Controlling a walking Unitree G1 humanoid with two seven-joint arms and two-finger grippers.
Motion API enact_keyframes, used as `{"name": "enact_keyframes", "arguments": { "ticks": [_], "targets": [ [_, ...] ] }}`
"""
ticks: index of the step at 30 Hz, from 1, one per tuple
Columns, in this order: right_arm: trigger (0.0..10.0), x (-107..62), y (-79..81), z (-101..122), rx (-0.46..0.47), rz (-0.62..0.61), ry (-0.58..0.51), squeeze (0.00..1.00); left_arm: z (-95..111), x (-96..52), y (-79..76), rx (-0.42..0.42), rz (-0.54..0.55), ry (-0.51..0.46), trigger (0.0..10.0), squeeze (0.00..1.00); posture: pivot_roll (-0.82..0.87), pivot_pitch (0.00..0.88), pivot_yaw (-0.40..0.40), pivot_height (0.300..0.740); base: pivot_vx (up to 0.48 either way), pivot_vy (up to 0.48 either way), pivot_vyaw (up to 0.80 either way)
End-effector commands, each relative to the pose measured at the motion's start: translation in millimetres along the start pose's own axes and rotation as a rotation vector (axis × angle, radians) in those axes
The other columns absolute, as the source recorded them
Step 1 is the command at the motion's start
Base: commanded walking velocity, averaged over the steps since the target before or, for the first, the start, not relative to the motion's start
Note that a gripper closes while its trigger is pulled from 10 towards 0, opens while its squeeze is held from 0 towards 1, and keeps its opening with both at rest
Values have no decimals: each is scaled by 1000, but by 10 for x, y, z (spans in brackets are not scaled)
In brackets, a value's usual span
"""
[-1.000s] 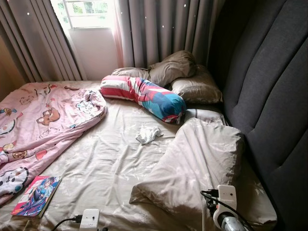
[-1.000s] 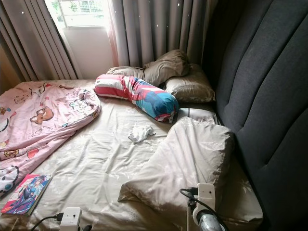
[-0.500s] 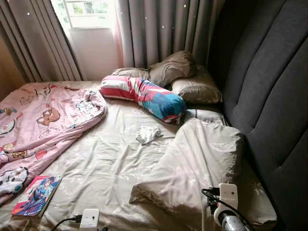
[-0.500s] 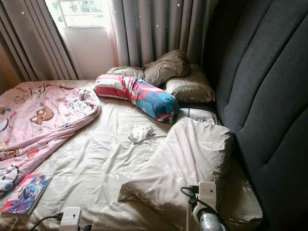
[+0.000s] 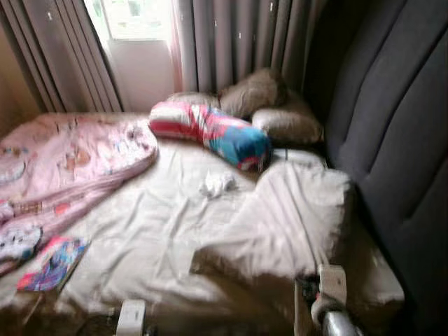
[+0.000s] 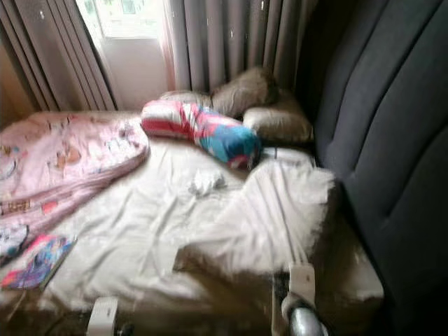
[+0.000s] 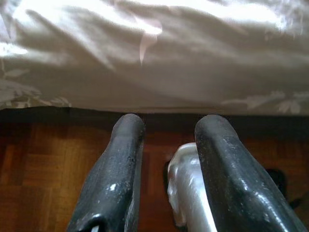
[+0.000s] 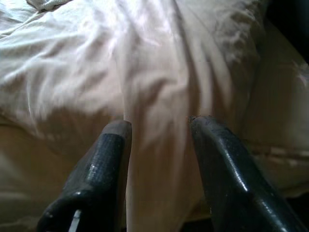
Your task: Clean up the room
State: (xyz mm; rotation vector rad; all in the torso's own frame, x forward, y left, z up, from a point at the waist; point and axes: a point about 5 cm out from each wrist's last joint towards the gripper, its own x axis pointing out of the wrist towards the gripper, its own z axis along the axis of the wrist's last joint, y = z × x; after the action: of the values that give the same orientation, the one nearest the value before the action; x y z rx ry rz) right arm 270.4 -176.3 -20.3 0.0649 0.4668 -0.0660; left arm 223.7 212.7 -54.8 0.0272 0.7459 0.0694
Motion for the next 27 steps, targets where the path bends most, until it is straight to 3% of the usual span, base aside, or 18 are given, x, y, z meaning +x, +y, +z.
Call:
{"name": "enact_keyframes", "arguments": {
  "ticks": [1, 27],
  "targets": [
    [10000, -8, -7, -14, 19, -2, -1, 1000, 3, 5, -3, 4, 0, 10, 10000, 0, -56, 16, 9, 637, 0, 0, 0],
    [10000, -10, 10, 22, 49, 24, -42, 1000, -11, 1, -4, -12, -3, 11, 10000, 0, -55, 17, 10, 637, 0, 0, 0]
  ]
}}
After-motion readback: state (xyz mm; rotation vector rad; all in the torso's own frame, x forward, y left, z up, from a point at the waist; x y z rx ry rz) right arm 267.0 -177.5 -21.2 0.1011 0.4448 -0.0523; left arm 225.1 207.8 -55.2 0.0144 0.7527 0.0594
